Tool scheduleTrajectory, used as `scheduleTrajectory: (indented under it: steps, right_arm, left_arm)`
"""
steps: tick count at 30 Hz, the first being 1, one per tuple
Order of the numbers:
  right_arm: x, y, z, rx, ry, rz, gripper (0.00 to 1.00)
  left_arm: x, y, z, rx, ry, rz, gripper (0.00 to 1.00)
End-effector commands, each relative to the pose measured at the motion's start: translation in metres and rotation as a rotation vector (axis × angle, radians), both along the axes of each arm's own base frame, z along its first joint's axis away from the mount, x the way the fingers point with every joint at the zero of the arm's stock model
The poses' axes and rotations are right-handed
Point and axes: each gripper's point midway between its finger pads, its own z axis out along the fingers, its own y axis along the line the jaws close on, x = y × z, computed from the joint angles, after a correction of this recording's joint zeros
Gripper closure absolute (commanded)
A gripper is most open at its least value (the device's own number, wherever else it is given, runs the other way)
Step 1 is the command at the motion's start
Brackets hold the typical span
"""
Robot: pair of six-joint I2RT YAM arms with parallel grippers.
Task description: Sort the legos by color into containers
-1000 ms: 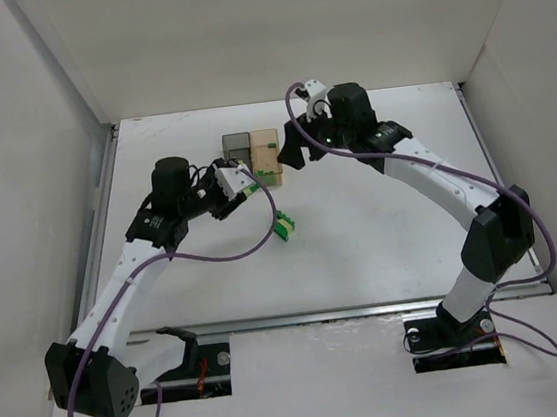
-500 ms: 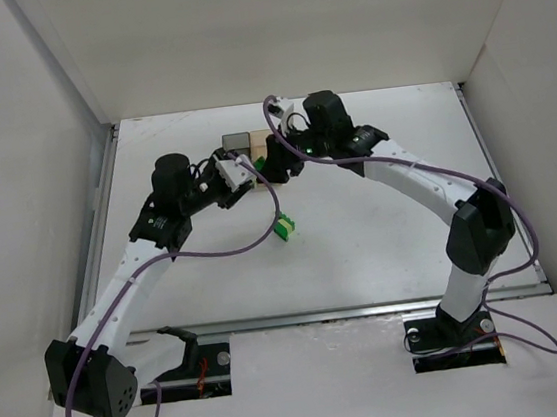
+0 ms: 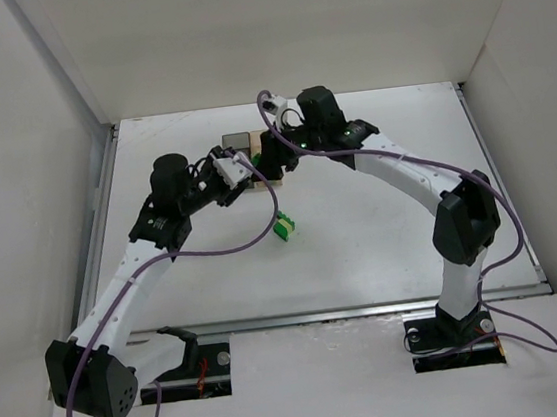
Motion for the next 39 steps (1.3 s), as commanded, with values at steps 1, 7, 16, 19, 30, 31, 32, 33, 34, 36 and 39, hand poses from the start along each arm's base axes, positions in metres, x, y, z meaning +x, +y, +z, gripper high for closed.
scheduleTrajectory:
  steps: [1, 7, 16, 19, 30, 31, 32, 33, 34, 36, 39]
  right_arm:
    - [-0.008, 0.002, 0.027, 0.058, -0.091, 0.103, 0.34]
    - [0.012, -0.006, 0.025, 0.063, -0.073, 0.026, 0.45]
    - [0.016, 0.001, 0.02, 0.066, -0.031, 0.042, 1.0]
    - [0.031, -0.004, 0.013, 0.025, -0.046, -0.044, 1.0]
    - [0.147, -0.03, -0.047, -0.207, -0.038, -0.595, 0.99]
    - [0.152, -0.03, -0.055, -0.23, -0.028, -0.606, 0.96]
    - [0.162, -0.03, -0.045, -0.226, -0.049, -0.635, 0.93]
    - [0.164, -0.031, -0.069, -0.278, -0.016, -0.639, 0.79]
    - [0.166, -0.03, -0.071, -0.282, -0.013, -0.639, 0.64]
    - [0.162, -0.019, -0.069, -0.253, -0.007, -0.58, 0.38]
    - [0.152, -0.008, -0.049, -0.169, -0.03, -0.46, 0.18]
  left_arm:
    - [-0.004, -0.003, 0.002, -0.004, -0.016, -0.015, 1.0]
    - [-0.009, -0.005, -0.005, 0.016, -0.008, -0.047, 1.0]
    - [-0.009, -0.007, -0.001, -0.007, -0.011, -0.05, 1.0]
    - [-0.01, -0.007, -0.005, -0.01, 0.004, -0.048, 1.0]
    - [0.002, 0.003, -0.005, -0.085, 0.051, 0.085, 1.0]
    - [0.007, 0.007, -0.004, -0.096, 0.052, 0.128, 1.0]
    - [0.009, 0.009, -0.001, -0.112, 0.051, 0.15, 1.0]
    - [0.009, 0.011, -0.006, -0.118, 0.069, 0.168, 1.0]
    - [0.011, 0.011, -0.004, -0.134, 0.071, 0.182, 1.0]
    - [0.01, 0.011, -0.007, -0.171, 0.107, 0.205, 1.0]
    - [0.009, 0.011, -0.007, -0.227, 0.161, 0.209, 1.0]
